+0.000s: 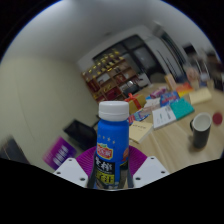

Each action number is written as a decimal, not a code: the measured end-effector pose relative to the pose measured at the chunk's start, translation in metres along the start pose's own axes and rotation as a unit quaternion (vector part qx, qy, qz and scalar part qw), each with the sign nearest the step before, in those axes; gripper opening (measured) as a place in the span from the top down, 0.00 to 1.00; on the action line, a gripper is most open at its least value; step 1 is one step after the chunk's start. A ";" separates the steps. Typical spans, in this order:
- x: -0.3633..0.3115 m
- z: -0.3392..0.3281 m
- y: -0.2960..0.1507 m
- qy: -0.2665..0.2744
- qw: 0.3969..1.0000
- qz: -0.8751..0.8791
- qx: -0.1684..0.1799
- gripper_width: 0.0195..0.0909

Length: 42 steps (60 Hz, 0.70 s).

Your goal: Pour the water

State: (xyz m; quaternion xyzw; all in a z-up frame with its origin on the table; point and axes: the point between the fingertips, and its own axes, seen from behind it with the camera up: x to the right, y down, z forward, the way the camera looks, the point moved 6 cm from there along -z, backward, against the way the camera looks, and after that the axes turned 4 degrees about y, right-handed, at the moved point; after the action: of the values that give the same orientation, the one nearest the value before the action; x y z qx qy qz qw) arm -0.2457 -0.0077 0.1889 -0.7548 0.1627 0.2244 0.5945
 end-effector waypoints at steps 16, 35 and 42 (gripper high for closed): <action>0.096 0.009 -0.092 -0.115 0.840 0.528 -0.053 0.65; 0.148 -0.007 -0.094 -0.147 0.652 0.741 -0.062 0.65; 0.141 -0.008 -0.096 -0.152 0.645 0.745 -0.072 0.65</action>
State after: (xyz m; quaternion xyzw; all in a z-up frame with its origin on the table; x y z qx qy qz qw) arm -0.0760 0.0108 0.1942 -0.3743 0.5609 0.7145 0.1867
